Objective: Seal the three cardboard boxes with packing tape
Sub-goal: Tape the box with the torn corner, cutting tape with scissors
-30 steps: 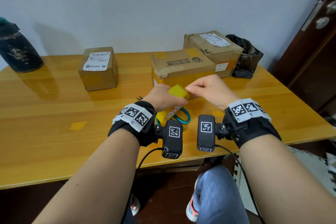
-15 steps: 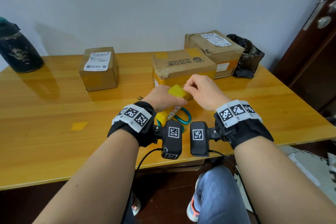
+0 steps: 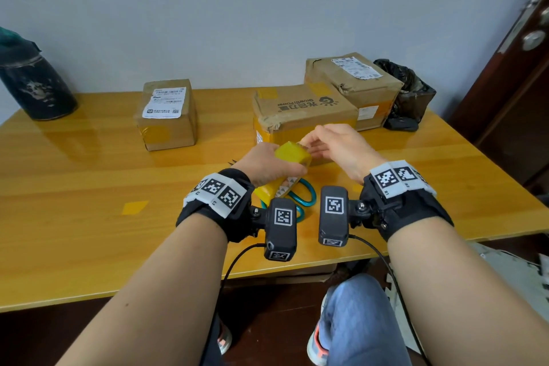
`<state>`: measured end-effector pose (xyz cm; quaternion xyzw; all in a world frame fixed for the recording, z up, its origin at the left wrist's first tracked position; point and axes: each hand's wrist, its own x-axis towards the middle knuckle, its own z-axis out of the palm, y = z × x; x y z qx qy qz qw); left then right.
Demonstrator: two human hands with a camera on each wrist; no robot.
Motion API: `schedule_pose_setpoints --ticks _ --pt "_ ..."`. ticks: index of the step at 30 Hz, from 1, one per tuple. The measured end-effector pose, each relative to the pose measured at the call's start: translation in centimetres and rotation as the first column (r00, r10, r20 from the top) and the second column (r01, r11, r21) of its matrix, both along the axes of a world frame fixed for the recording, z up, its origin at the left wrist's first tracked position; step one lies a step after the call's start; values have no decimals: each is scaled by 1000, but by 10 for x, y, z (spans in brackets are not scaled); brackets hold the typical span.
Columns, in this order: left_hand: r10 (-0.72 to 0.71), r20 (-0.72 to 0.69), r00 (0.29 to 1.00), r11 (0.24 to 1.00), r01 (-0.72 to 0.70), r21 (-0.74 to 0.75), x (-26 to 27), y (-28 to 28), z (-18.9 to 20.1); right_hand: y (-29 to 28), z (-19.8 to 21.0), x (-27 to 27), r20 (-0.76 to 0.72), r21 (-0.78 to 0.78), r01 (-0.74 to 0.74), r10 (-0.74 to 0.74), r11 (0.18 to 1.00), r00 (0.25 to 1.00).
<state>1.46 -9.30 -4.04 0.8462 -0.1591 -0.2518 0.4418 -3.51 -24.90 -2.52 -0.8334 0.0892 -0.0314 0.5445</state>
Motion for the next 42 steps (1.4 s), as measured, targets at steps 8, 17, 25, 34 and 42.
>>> schedule_pose_setpoints --ticks 8,17,25,34,42 --pt "-43 4 999 999 43 -19 -5 1 4 2 -10 0 122 -147 27 -9 989 992" --pt "-107 -9 994 994 107 -2 -6 10 8 8 1 0 71 -361 -11 39 933 997" --pt "-156 -21 988 988 156 16 -7 21 4 5 -3 -2 60 -82 54 -50 995 997" --pt "-184 -53 982 983 185 18 -5 27 4 4 -9 0 -25 102 127 -125 987 992" --pt "-104 76 992 992 98 83 2 33 10 9 -7 -2 -77 314 216 -202 924 976"
